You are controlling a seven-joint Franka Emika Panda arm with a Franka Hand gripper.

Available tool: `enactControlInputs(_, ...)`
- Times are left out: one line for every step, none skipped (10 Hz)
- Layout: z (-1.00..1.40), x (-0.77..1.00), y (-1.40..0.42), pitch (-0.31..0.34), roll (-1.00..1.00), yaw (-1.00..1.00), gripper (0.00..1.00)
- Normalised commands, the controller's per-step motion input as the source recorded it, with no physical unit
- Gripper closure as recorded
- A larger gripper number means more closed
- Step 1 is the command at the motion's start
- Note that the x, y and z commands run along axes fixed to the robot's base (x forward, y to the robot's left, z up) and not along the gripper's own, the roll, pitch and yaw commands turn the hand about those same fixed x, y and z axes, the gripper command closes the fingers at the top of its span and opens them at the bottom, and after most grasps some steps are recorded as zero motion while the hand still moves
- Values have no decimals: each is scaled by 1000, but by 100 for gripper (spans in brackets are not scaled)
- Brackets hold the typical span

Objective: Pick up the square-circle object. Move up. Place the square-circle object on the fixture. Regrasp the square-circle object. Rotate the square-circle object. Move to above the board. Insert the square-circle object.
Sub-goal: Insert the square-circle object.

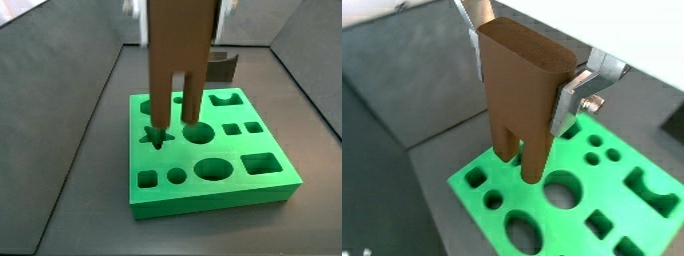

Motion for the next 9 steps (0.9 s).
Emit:
enactControlInputs(-594, -163, -540, -197, 269, 451, 100)
enactControlInputs(-549, -114, -620, -183, 311, 314, 100)
enactControlInputs(-343, 0, -583, -76, 310, 291, 100)
enactControlInputs(-203, 34, -543, 0, 290, 251, 100)
enactControlInputs(-180, 149, -509, 29, 330, 63, 100)
enactControlInputs(-111, 146, -457, 143, 366, -66, 100)
enactControlInputs(-106, 71, -383, 120, 224, -237, 100)
enactControlInputs(-186, 0, -326, 80, 187, -254, 100)
enactControlInputs(-183, 0, -266, 51, 120, -317, 100)
